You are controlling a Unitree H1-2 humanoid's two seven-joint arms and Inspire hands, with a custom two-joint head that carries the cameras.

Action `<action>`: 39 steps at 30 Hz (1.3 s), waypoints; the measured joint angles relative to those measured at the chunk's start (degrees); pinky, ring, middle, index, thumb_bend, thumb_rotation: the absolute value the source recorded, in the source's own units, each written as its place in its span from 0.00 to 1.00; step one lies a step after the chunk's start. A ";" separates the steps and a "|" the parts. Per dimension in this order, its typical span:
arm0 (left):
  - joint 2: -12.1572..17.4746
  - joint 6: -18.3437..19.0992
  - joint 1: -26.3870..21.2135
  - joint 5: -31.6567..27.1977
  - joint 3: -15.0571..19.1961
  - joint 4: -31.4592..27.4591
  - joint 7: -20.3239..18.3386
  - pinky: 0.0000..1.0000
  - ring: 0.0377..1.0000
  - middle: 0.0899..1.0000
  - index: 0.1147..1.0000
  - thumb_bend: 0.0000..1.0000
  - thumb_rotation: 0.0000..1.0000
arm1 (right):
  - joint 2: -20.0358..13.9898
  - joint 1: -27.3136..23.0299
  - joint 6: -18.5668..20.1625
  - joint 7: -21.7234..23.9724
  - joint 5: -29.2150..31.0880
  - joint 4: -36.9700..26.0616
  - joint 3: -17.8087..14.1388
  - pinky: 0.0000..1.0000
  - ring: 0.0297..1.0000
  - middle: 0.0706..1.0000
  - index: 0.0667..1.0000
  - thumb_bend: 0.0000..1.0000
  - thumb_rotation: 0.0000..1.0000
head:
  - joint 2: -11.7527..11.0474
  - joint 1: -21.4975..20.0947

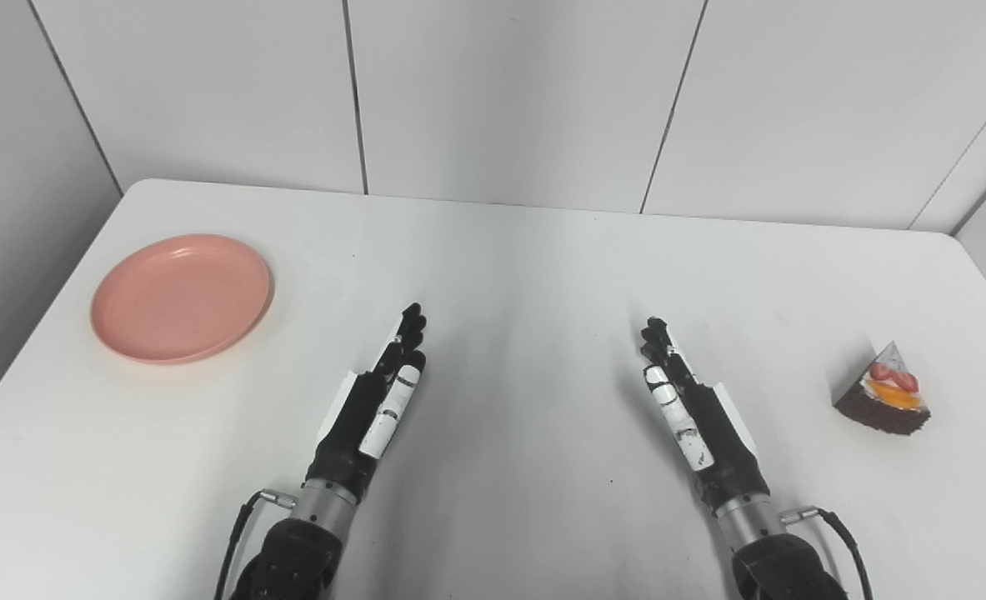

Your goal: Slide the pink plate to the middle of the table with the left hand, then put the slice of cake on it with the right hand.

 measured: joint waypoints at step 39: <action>-4.28 -2.91 -5.77 9.74 -3.43 8.11 5.83 0.96 0.98 0.99 1.00 0.45 1.00 | -2.94 -1.68 -5.20 6.40 10.82 6.87 -3.02 1.00 1.00 1.00 1.00 0.24 1.00 | -12.57 26.37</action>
